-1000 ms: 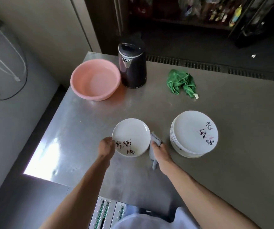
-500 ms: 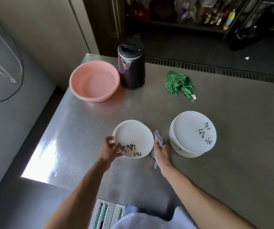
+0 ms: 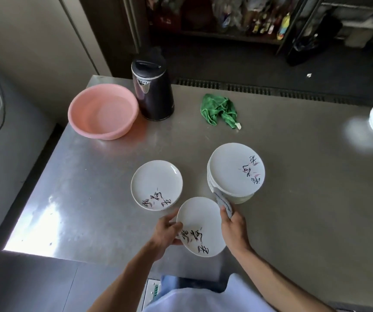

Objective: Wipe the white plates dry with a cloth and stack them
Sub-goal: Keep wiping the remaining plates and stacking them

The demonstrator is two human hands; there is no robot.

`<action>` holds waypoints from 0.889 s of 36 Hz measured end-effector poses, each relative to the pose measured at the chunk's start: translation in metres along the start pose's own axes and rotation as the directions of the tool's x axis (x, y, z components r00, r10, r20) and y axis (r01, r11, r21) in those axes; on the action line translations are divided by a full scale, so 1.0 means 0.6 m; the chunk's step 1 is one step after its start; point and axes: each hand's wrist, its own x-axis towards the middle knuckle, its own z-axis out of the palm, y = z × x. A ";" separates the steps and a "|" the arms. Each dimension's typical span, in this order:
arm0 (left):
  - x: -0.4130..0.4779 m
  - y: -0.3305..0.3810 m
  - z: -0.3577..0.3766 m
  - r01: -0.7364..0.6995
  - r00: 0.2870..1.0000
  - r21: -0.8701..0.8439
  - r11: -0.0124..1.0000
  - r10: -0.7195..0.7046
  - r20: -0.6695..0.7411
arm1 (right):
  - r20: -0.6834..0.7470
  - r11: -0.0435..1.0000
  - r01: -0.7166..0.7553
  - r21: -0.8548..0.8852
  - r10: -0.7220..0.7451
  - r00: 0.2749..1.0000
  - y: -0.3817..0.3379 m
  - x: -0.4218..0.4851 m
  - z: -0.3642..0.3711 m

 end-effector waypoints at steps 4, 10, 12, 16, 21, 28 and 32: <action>0.004 -0.017 0.029 0.054 0.998 0.021 0.998 -0.055 0.039 | 0.116 0.992 0.032 -0.120 -0.018 0.993 0.042 -0.023 -0.024; 0.010 -0.026 0.057 0.085 0.994 0.064 0.994 -0.089 0.063 | 0.194 0.938 0.156 -0.309 -0.098 0.976 0.072 -0.029 -0.019; 0.010 -0.024 0.065 0.091 0.993 0.062 0.994 -0.095 0.065 | 0.193 0.900 0.147 -0.410 -0.072 0.979 0.067 -0.019 -0.009; 0.014 -0.021 0.071 0.093 0.992 0.059 0.994 -0.098 0.082 | 0.452 0.867 0.308 -0.392 -0.110 0.885 0.071 -0.017 0.004; 0.024 -0.028 0.055 0.122 0.990 0.002 0.993 -0.121 0.070 | 0.723 0.780 0.596 -0.188 -0.301 0.622 0.084 -0.030 -0.030; 0.032 -0.042 0.037 0.159 0.982 -0.012 0.987 -0.157 0.105 | 0.708 0.731 0.590 -0.343 -0.212 0.674 0.113 -0.019 -0.079; 0.028 -0.039 0.043 0.141 0.983 0.017 0.990 -0.142 0.120 | 0.605 0.630 0.581 -0.515 -0.213 0.767 0.108 -0.001 -0.041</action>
